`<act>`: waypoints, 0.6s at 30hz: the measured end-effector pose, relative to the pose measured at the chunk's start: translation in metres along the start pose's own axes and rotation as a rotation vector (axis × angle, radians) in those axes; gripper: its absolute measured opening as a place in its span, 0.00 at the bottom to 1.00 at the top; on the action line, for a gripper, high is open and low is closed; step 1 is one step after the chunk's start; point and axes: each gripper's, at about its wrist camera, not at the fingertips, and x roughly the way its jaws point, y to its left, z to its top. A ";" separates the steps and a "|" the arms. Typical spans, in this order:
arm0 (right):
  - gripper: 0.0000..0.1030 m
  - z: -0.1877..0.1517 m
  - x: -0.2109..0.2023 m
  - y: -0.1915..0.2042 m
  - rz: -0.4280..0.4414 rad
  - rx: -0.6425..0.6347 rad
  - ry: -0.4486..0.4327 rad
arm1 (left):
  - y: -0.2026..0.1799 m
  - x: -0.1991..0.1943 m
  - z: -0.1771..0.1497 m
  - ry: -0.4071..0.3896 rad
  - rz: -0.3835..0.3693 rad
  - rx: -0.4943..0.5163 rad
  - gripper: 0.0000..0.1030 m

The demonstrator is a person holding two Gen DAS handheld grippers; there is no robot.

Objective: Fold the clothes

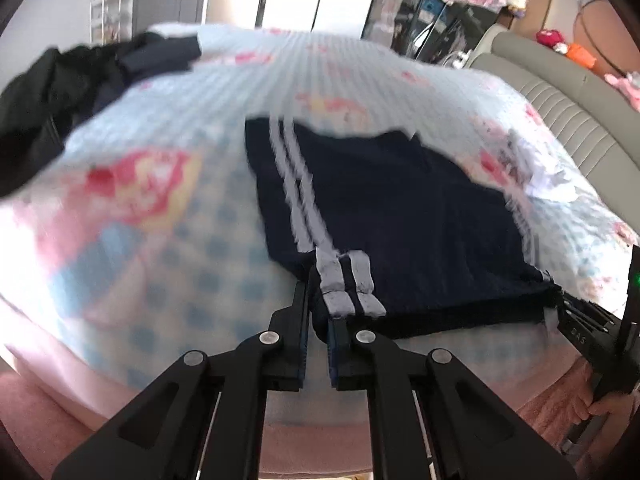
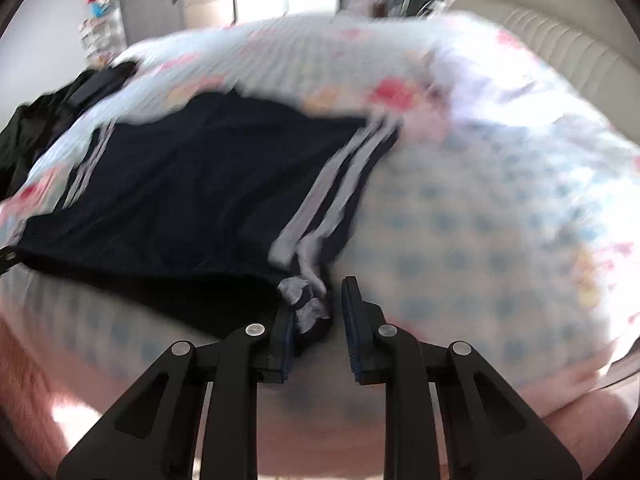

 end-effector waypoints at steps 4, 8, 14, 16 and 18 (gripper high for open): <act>0.26 -0.010 -0.017 0.012 -0.143 -0.085 -0.057 | -0.007 -0.002 -0.008 0.062 0.027 0.022 0.08; 0.27 -0.022 -0.005 -0.002 -0.085 0.001 0.075 | 0.001 0.009 -0.029 0.156 -0.001 0.002 0.08; 0.27 -0.029 -0.036 0.001 -0.056 0.006 0.016 | 0.006 -0.008 -0.031 0.170 -0.067 0.019 0.08; 0.27 -0.032 -0.017 0.004 -0.036 -0.005 0.092 | 0.013 -0.002 -0.032 0.206 -0.093 0.004 0.24; 0.29 -0.032 -0.003 0.001 -0.011 0.019 0.166 | 0.021 0.000 -0.032 0.224 -0.116 -0.030 0.33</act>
